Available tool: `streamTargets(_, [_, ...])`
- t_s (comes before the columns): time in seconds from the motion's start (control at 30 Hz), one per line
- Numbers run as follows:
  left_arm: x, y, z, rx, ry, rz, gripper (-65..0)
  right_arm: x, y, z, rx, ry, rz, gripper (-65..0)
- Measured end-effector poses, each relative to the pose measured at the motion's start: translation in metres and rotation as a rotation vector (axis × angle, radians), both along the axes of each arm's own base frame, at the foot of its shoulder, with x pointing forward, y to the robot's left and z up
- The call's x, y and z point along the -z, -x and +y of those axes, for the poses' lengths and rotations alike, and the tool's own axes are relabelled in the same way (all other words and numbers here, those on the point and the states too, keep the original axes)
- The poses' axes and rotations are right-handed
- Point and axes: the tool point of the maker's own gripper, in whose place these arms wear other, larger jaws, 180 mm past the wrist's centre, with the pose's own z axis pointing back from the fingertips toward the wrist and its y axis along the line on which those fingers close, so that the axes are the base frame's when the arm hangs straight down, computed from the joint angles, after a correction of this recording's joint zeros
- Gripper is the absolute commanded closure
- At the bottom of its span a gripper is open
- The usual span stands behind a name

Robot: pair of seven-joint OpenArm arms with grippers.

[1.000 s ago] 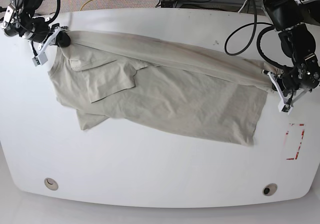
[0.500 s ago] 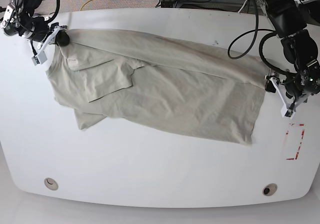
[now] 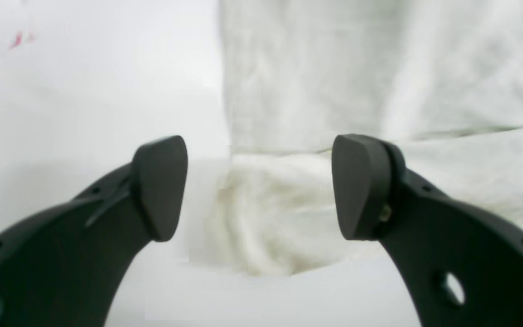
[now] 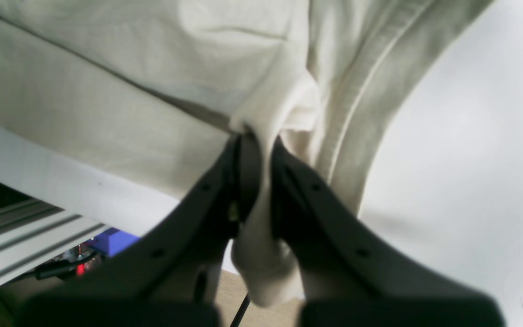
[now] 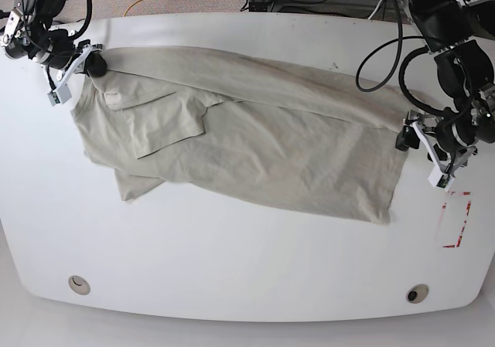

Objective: Fold the T-shirt properly
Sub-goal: 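Release the left gripper and regrasp the shirt edge further along, then pull the held shirt edge with both grippers to straighten it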

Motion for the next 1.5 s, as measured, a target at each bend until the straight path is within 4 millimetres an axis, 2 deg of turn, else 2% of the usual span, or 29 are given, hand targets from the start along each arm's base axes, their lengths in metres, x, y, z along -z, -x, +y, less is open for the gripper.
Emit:
streamTargets(0.07, [0.013,0.004,-0.013,0.019,-0.004,0.023,-40.4,0.001,0.001,0.0,0.0,0.002,0.003,-8.9])
streamTargets(0.17, [0.03,0.008,-0.033,0.069,0.002,0.027,-40.0,0.0,0.0,0.001,0.001,-0.002,-0.003,-30.0])
streamTargets(0.2, [0.036,0.009,-0.036,0.079,-0.001,0.029,-40.0,0.0,0.0,0.0,0.001,-0.001,-0.002,-36.1])
streamTargets(0.23, [0.044,0.013,-0.037,0.085,-0.006,0.045,-39.9,0.0,0.001,-0.001,0.004,0.001,0.0,-45.0])
streamTargets(0.3, [0.061,0.022,-0.04,0.091,0.002,0.082,-39.9,-0.003,0.001,-0.007,0.027,0.006,-0.009,-55.8])
streamTargets(0.37, [0.07,0.026,-0.042,0.089,0.02,0.088,-39.9,-0.007,0.001,-0.016,0.058,0.014,-0.024,-65.0])
streamTargets(0.63, [0.071,0.029,-0.028,0.08,0.012,0.099,-39.9,-0.025,0.007,-0.058,0.182,0.069,-0.066,-65.0])
streamTargets(0.77, [0.072,0.032,-0.027,0.078,0.01,0.097,-39.9,-0.033,0.012,-0.062,0.162,0.094,-0.037,-65.0])
streamTargets(0.87, [0.073,0.032,-0.026,0.079,0.005,0.101,-39.9,-0.055,-0.003,-0.04,0.125,0.038,-0.14,-65.0])
streamTargets(0.93, [0.072,0.032,-0.027,0.08,0.009,0.098,-39.9,-0.072,-0.011,-0.015,0.087,-0.017,-0.223,-64.5])
streamTargets(1.03, [0.074,0.035,-0.028,0.08,0.014,0.101,-39.9,-0.09,-0.014,0.014,0.032,-0.066,-0.302,-56.9])
streamTargets(1.1, [0.075,0.037,-0.028,0.079,0.018,0.097,-39.9,-0.085,-0.01,0.023,0.019,-0.072,-0.285,-48.4])
streamTargets(1.23, [0.075,0.039,-0.028,0.078,0.019,0.094,-39.9,-0.052,-0.002,0.047,-0.022,-0.088,-0.172,-26.2])
streamTargets(1.33, [0.077,0.042,-0.028,0.077,0.023,0.097,-39.9,-0.033,0.001,0.061,-0.024,-0.1,-0.127,-13.0])
streamTargets(1.4, [0.078,0.045,-0.027,0.077,0.029,0.093,-39.9,-0.016,0.01,0.065,-0.029,-0.075,-0.06,-10.9])
streamTargets(1.5, [0.078,0.048,-0.024,0.078,0.03,0.095,-39.9,-0.003,0.018,0.058,-0.025,-0.015,-0.002,-12.7])
